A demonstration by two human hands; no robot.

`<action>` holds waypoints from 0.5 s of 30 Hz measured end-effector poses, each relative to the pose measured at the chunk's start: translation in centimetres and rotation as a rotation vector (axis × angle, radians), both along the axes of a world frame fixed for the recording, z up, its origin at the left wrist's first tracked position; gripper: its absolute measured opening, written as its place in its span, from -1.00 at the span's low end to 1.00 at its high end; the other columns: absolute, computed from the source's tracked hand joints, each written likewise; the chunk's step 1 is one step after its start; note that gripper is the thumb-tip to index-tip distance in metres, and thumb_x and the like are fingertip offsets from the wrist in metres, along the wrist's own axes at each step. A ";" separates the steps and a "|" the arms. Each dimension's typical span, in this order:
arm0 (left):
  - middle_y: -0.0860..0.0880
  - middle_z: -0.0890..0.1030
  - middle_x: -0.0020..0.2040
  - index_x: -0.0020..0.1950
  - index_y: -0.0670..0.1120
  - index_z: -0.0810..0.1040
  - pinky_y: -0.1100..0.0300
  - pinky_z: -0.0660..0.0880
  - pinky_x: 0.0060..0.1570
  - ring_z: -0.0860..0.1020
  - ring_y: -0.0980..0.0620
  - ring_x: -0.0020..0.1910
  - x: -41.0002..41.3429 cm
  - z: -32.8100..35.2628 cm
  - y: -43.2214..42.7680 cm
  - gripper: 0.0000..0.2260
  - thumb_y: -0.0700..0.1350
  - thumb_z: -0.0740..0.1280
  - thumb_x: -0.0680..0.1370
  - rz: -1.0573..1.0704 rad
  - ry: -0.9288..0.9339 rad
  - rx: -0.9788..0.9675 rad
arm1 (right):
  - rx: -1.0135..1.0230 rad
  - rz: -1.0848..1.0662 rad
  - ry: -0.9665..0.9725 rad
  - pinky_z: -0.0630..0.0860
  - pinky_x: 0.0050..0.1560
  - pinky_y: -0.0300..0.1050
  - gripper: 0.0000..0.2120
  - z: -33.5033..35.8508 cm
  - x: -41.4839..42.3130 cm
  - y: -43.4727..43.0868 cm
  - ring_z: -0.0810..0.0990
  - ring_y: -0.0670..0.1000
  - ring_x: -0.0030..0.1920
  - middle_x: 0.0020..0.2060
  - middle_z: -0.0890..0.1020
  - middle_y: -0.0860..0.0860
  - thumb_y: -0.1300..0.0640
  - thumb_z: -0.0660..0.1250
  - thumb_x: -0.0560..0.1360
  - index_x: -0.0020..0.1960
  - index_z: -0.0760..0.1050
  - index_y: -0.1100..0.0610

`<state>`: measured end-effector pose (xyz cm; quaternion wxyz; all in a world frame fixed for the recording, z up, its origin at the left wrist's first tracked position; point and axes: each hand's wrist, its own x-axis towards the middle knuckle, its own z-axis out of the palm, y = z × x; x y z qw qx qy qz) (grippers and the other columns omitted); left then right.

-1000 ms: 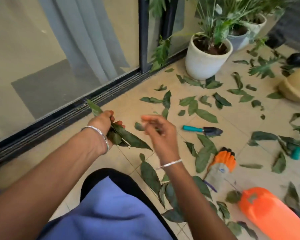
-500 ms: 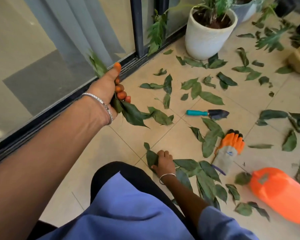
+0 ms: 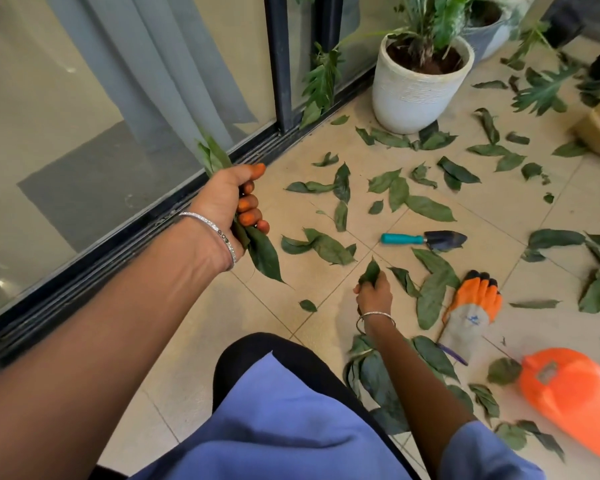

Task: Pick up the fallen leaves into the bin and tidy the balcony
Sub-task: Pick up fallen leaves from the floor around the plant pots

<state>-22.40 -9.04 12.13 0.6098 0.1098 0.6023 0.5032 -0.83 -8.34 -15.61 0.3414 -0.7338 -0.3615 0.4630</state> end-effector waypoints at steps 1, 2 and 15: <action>0.05 0.16 -0.53 -0.39 -0.01 0.28 0.30 0.26 -0.50 0.13 0.09 -0.60 0.1 0.1 0.0 -0.64 -0.06 0.35 0.54 -0.003 0.003 0.003 | 0.022 0.033 -0.052 0.51 -0.17 0.02 -0.76 -0.3 -0.1 0.4 0.56 0.16 -0.18 -0.12 0.59 0.19 0.35 0.11 0.53 0.14 0.43 0.22; 0.05 0.16 -0.53 -0.39 -0.01 0.29 0.31 0.26 -0.50 0.13 0.09 -0.60 0.2 0.2 -0.1 -0.65 -0.06 0.34 0.54 -0.012 -0.003 0.006 | 0.041 0.091 -0.107 0.51 -0.12 0.06 -0.79 -0.6 -0.4 0.5 0.57 0.20 -0.13 -0.12 0.60 0.19 0.32 0.13 0.53 0.11 0.45 0.21; 0.06 0.17 -0.50 -0.38 0.00 0.29 0.27 0.26 -0.47 0.15 0.09 -0.59 -2.8 1.5 0.2 -0.65 -0.03 0.36 0.53 -0.092 -0.011 0.114 | 0.040 0.980 -0.697 0.55 0.03 0.05 -0.71 -6.7 -7.1 -1.7 0.59 0.20 0.03 0.19 0.46 0.17 0.08 0.23 0.61 0.28 0.37 0.18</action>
